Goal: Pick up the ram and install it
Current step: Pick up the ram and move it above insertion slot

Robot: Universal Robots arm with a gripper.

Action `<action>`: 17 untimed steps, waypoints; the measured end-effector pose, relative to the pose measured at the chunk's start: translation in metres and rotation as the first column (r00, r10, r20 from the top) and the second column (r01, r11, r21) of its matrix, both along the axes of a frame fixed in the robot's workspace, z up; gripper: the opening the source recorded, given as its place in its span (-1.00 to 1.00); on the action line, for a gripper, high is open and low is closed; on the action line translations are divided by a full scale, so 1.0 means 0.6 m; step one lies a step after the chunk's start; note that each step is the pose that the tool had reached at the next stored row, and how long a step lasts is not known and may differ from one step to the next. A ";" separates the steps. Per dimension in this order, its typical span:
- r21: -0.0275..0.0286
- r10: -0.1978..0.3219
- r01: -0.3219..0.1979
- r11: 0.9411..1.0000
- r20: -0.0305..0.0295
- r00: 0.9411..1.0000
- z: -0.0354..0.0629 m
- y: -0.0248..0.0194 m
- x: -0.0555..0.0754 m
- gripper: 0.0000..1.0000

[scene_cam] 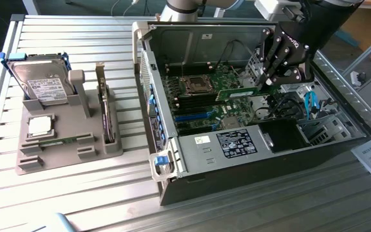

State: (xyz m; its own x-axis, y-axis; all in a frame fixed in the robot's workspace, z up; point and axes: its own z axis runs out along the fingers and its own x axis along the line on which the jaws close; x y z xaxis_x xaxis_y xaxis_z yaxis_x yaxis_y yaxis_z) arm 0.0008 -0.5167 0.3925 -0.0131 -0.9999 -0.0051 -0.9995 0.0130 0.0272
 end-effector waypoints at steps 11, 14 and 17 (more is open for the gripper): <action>0.000 0.000 0.000 1.000 0.000 1.000 -0.003 0.0498 0.000 -0.76; 0.000 0.000 0.000 1.000 0.000 1.000 -0.004 0.0666 0.000 -0.76; 0.000 0.000 0.000 1.000 0.000 1.000 -0.005 0.0778 0.000 -0.76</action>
State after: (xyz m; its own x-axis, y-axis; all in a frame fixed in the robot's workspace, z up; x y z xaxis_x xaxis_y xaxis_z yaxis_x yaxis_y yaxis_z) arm 0.0008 -0.4700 0.3897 -0.0131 -0.9999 -0.0047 -0.9995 0.0130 0.0272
